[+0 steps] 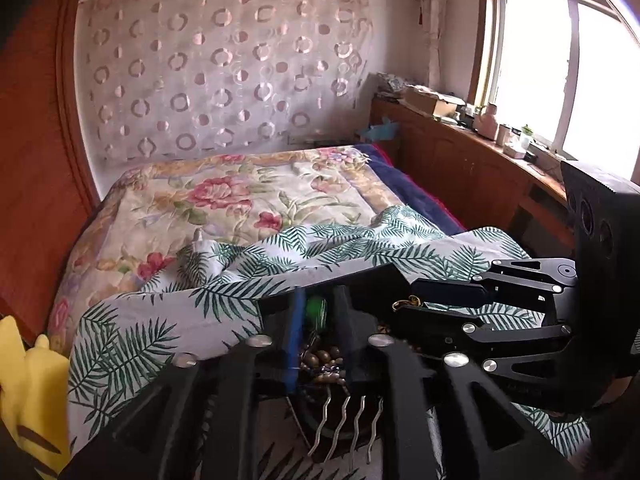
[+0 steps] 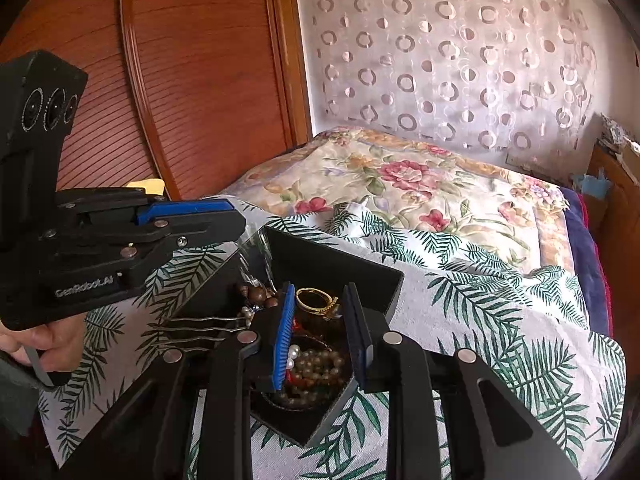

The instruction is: Organize jewelry

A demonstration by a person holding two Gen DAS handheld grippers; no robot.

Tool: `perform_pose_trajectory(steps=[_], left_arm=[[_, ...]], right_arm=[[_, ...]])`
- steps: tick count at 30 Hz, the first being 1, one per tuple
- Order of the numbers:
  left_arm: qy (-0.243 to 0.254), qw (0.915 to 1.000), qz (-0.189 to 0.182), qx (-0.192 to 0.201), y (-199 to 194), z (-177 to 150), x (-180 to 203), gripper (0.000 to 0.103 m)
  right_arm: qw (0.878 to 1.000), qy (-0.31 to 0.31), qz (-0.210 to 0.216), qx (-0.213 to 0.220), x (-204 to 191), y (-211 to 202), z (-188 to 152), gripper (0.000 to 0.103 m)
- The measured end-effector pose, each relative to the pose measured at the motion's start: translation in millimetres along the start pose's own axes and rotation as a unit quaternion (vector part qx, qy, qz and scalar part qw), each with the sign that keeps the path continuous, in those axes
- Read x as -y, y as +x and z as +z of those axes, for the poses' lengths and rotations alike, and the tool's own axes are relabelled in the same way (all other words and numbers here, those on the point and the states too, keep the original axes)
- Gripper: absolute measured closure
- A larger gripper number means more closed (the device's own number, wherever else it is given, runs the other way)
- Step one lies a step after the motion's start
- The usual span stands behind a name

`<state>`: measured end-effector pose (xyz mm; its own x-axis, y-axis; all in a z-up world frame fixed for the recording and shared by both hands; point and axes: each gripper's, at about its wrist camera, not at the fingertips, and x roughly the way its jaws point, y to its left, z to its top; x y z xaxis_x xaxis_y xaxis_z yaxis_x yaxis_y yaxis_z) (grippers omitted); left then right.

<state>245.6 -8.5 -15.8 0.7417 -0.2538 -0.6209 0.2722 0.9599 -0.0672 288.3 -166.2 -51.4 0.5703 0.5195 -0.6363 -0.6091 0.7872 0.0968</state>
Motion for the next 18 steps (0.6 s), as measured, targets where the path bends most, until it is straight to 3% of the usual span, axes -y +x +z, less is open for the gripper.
perform_pose_trajectory(steps=[3,6,9,10,15,18], left_arm=[[0.000,1.0000,0.005,0.004,-4,-1,-1,0.065],[0.000,0.9998,0.015,0.011,-10,-3,-1,0.045],[-0.001,0.9994,0.029,0.018,-19,-8,1,0.027],[-0.002,0.9993,0.033,0.021,-21,-8,1,0.022],[-0.008,0.9983,0.051,0.029,-42,-23,6,0.008],[-0.010,0.9976,0.060,0.033,-55,-31,10,0.008]], right_arm=[[1.000,0.001,-0.001,0.002,1,0,0,0.073],[1.000,0.004,-0.006,0.007,1,-4,0,0.064],[1.000,0.009,-0.012,0.015,-1,-14,-4,0.062],[1.000,0.011,-0.013,0.017,-1,-17,-5,0.055],[0.998,0.028,-0.032,0.038,-7,-40,-17,0.036],[0.996,0.040,-0.051,0.058,-12,-60,-25,0.022]])
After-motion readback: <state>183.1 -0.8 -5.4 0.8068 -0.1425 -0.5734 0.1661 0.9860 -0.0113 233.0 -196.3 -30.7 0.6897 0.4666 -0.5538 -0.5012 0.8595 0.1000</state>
